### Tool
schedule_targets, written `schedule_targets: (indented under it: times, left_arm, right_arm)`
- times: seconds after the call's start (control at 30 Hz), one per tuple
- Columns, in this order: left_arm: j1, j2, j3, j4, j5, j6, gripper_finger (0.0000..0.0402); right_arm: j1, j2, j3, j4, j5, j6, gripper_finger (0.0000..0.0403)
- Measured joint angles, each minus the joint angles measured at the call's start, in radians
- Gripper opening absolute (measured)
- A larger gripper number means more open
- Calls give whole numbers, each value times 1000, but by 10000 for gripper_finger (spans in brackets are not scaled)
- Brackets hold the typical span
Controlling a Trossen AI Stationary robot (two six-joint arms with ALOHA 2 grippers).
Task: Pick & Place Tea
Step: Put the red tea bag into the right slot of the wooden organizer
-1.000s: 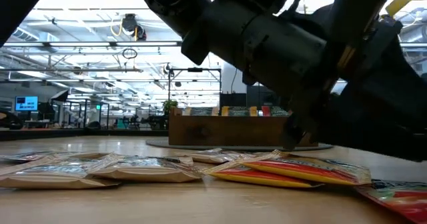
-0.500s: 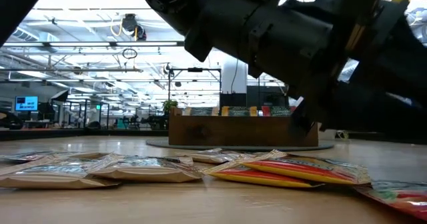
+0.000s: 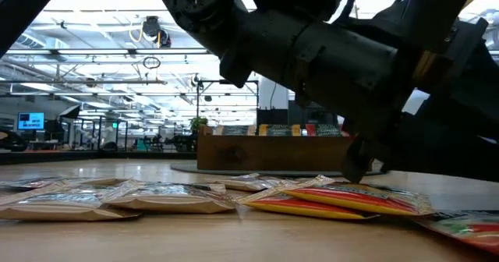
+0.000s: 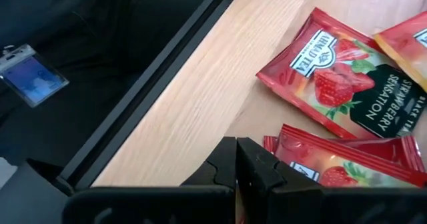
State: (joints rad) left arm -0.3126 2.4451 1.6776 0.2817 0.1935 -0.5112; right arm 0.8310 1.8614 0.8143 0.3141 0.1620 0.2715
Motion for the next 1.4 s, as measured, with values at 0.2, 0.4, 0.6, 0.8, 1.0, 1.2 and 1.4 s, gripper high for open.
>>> schedule_targets:
  times: [0.2,0.4,0.6,0.8,1.0,1.2,1.4]
  left_arm:
    - [-9,1,0,5,9,51,129]
    - [-19,2,0,6,23,119,27]
    - [-29,-43,0,-83,-10,224,6]
    - [-59,-192,0,-345,-189,347,4]
    - [-117,-295,1,-498,-351,410,3]
    - [-183,-304,1,-550,-478,424,3]
    - [-213,-304,1,-546,-594,412,3]
  right_arm:
    - [0,0,0,-7,1,-3,0]
    - [1,0,0,-12,60,-21,0]
    - [3,-11,-3,-13,154,-49,0]
    - [16,-119,-5,-11,209,-81,10]
    - [57,-229,-3,99,285,-172,39]
    - [81,-286,-3,115,468,-150,83]
    - [46,-292,-2,33,497,6,134]
